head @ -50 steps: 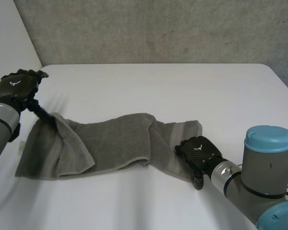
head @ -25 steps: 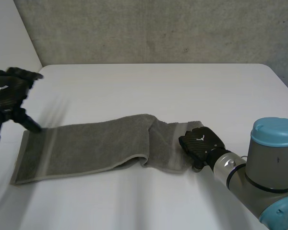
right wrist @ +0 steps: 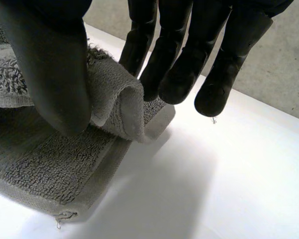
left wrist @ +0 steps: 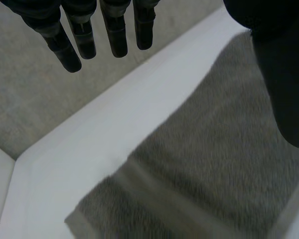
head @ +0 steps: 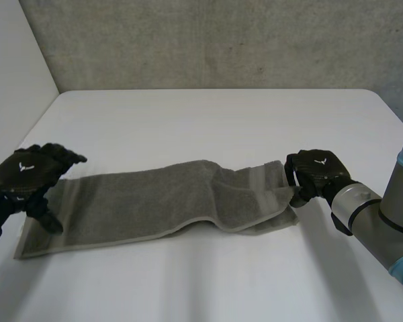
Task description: Fold the towel.
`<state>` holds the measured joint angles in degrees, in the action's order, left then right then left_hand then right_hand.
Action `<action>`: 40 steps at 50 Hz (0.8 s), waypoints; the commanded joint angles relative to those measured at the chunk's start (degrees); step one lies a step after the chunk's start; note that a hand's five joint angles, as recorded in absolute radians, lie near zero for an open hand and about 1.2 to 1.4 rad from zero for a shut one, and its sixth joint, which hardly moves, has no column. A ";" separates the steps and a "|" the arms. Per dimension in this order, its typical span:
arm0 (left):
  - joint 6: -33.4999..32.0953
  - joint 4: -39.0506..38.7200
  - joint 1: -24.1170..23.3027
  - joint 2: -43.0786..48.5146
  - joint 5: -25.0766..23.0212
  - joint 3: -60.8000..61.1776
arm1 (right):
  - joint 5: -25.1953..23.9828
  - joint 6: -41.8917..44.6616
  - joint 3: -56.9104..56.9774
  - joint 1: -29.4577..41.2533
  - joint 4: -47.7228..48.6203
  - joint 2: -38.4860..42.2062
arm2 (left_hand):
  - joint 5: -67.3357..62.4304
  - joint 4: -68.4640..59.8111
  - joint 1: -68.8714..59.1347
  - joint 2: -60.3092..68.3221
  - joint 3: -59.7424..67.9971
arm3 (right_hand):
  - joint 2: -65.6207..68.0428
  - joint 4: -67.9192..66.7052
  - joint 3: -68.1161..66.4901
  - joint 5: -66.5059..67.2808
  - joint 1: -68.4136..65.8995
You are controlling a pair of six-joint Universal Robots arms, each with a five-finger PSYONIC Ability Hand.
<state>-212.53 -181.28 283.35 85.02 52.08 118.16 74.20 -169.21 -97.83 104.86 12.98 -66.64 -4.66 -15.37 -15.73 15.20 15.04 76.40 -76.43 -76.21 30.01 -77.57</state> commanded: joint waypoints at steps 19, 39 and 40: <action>-4.38 -0.13 0.63 9.90 1.09 0.41 | -0.19 0.37 -0.43 0.88 0.12 1.60 | -8.00 -7.29 -6.93 7.46 7.62 | 3.60 -3.57 -3.79 39.99 -2.43; -10.53 -0.21 0.54 15.00 6.98 -1.09 | -3.62 0.64 0.01 1.67 -0.06 5.47 | -7.66 -6.96 -6.59 7.13 7.28 | 3.58 -3.56 -3.78 39.98 -2.42; -10.53 -0.39 0.54 15.17 6.98 -1.17 | -3.62 0.64 0.01 1.67 -0.06 5.47 | -7.83 -7.12 -6.76 7.29 7.45 | 3.60 -3.57 -3.79 39.99 -2.43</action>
<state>-223.08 -181.42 283.84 99.78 58.99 117.16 71.36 -168.61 -98.11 106.30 12.88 -62.35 -12.05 -21.63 -21.82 21.86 21.88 68.80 -68.29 -67.79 58.40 -68.70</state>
